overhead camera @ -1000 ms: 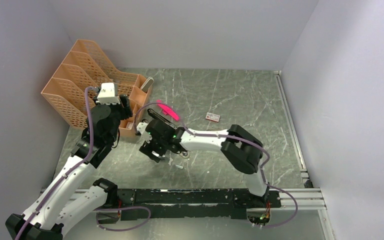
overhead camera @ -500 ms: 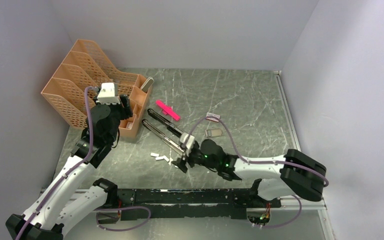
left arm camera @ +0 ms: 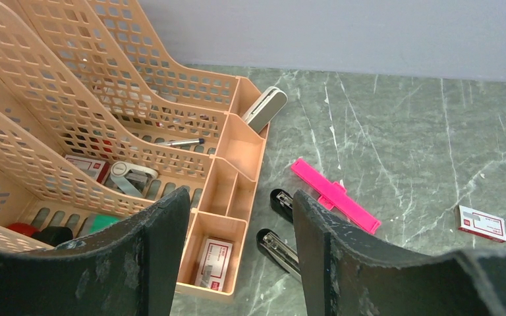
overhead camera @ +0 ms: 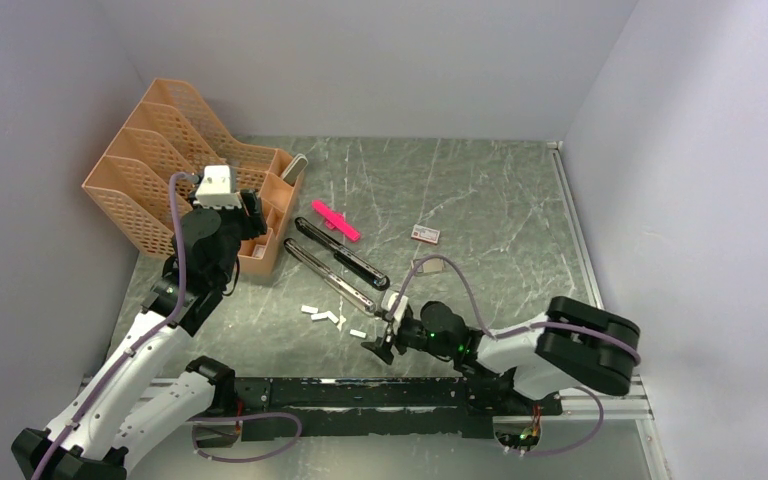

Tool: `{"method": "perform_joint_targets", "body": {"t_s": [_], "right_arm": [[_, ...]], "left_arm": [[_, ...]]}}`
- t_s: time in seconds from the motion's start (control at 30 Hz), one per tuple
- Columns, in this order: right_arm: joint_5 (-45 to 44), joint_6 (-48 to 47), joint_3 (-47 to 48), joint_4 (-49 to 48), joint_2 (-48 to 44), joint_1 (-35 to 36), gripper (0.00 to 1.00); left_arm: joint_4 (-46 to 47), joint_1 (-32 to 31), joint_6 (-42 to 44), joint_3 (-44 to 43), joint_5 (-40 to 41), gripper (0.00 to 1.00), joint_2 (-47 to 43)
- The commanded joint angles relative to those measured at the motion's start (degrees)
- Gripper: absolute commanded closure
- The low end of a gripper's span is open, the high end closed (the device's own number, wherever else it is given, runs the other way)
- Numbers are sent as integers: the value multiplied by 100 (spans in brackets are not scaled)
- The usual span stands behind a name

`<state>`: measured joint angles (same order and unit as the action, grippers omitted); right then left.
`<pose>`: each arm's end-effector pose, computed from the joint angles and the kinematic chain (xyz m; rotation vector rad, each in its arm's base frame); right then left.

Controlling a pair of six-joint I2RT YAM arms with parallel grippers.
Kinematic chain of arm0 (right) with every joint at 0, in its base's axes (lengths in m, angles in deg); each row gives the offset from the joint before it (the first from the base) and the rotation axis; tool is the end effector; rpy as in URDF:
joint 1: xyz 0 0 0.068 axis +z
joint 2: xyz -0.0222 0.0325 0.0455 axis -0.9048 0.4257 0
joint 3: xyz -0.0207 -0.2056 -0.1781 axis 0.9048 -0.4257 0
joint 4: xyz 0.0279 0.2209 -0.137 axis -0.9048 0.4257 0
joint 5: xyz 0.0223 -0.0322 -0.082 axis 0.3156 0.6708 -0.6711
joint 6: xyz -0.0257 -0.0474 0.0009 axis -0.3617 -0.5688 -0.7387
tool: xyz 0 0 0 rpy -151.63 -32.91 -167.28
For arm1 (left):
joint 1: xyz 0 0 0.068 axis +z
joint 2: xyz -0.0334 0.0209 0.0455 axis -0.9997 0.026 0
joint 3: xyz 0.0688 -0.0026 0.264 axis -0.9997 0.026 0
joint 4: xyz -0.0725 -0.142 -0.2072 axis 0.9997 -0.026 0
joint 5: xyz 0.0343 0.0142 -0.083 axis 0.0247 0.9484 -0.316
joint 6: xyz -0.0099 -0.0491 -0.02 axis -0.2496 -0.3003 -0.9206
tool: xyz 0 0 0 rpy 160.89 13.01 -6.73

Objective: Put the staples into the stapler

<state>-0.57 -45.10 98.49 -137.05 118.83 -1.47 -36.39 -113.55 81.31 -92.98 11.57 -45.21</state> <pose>0.0937 0.1928 0.1388 -1.0997 1.5688 0.7902 0.1722 -0.0635 0.3453 -0.0836 1.6733 -0.0579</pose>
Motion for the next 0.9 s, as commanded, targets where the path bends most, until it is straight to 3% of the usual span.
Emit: {"method": "perform_joint_targets", "body": {"t_s": [0.0,0.2,0.5,0.87], "right_arm": [[107,-5,-163,-1326,603,-16,25],[80,-174,-378,-2045,1102,-6,28],[98,-514,-336,-2018,1517,0,31],[264,-479,-179,-2314,2145,-3,43]], "left_arm": [[-11,71,53,-148,-98,37,2],[-13,69,55,-148,-101,37,2],[-38,77,72,-166,-95,37,-22],[-32,78,63,-167,-130,37,-14]]}}
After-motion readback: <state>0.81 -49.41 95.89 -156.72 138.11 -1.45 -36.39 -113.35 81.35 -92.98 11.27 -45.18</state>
